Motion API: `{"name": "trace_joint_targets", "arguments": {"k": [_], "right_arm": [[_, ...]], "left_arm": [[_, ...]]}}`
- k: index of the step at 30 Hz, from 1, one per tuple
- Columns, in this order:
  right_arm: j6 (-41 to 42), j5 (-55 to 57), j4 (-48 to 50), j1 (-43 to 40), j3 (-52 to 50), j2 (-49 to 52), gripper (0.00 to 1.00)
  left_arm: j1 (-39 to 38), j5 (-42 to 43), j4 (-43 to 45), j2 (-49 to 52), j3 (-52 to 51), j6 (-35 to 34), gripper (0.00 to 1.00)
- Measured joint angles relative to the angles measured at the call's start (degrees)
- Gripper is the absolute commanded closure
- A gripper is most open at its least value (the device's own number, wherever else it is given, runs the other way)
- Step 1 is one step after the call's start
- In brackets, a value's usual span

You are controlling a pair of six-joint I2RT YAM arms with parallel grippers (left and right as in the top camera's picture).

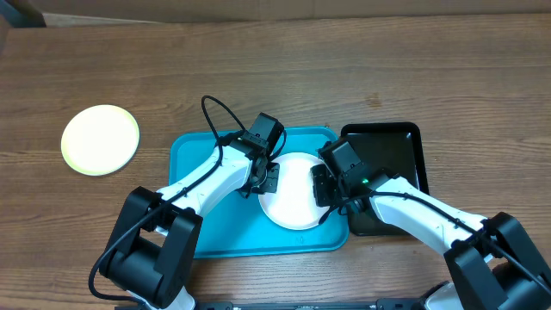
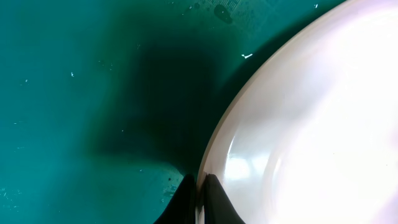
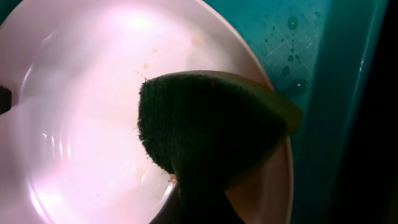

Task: Clean dirty plates on tray and stack at the side

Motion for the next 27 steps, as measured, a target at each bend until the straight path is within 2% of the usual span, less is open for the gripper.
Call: {"name": "trace_joint_targets", "arguments": {"k": [11,21,24,27], "right_arm": [[1.81,-0.46,7.54,0.04,0.31,4.11,0.96],[3.02,-14.12,19.93,0.00,0.15,7.08,0.96],[3.15,-20.00,18.95,-1.03,1.68,6.93,0.96],[3.17,-24.06,12.33,-4.35,4.92,4.76,0.96]], "left_arm": [[0.00,0.00,0.09,0.04,0.00,0.00,0.96],[0.00,0.00,0.09,0.07,0.00,0.00,0.96],[0.35,0.33,0.09,0.07,0.00,0.00,0.96],[0.90,1.03,0.04,0.07,0.00,0.02,0.96]]}}
